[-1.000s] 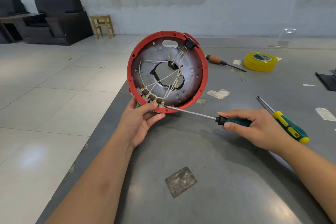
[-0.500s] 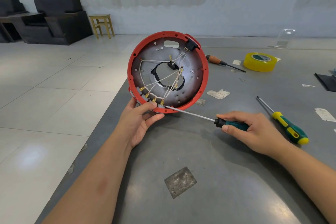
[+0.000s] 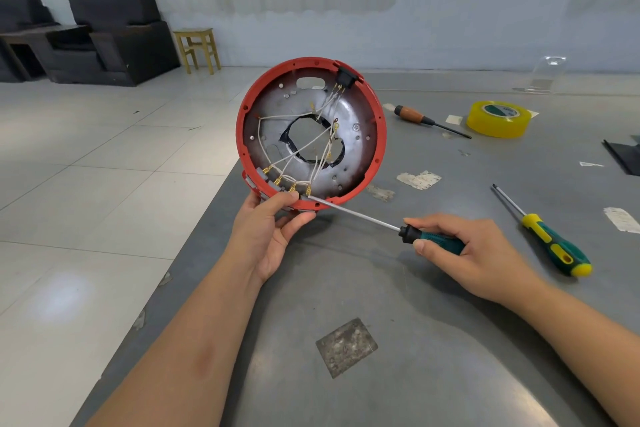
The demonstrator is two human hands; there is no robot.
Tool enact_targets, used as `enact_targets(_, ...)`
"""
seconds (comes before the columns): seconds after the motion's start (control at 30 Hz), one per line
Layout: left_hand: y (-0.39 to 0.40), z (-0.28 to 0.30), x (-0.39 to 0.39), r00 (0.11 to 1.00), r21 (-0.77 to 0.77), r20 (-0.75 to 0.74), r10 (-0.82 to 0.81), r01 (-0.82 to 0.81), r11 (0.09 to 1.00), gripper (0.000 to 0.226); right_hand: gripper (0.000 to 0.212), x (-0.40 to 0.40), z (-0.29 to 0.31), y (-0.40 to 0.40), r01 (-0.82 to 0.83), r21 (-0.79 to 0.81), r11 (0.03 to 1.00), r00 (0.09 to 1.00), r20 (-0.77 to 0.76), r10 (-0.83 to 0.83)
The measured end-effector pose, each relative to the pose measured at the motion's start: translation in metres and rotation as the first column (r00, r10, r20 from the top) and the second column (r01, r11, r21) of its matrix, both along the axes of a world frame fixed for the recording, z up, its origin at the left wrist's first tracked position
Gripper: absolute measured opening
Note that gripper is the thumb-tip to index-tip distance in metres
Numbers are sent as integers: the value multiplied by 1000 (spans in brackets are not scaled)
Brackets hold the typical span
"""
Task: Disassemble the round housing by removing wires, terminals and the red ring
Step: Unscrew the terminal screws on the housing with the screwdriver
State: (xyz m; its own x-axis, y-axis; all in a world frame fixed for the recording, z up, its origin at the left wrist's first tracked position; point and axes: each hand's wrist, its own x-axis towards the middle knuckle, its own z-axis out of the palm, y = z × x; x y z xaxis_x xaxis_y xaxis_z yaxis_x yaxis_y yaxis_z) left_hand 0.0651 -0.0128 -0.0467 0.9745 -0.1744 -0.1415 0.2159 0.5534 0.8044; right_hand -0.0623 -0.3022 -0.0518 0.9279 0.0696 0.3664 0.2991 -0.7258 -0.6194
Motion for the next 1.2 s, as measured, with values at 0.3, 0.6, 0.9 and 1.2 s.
enact_targets(0.3, 2, 0, 0, 1000, 28, 1, -13, 13, 1000, 30, 31, -4, 8, -8, 13, -26, 1000, 1000, 28, -13)
enact_targets(0.6, 2, -1, 1, 999, 27, 21, -25, 24, 999, 32, 36, -7, 18, -9, 12, -127, 992, 999, 44, -6)
enact_targets(0.9, 0, -2, -2, 1000, 12, 17, -13, 13, 1000, 40, 32, -9, 12, -8, 40, -86, 995, 999, 36, -37)
enact_targets(1.2, -4, -1, -5, 999, 9, 8, 32, -33, 999, 42, 32, -13, 4, -1, 70, -69, 995, 997, 36, -67)
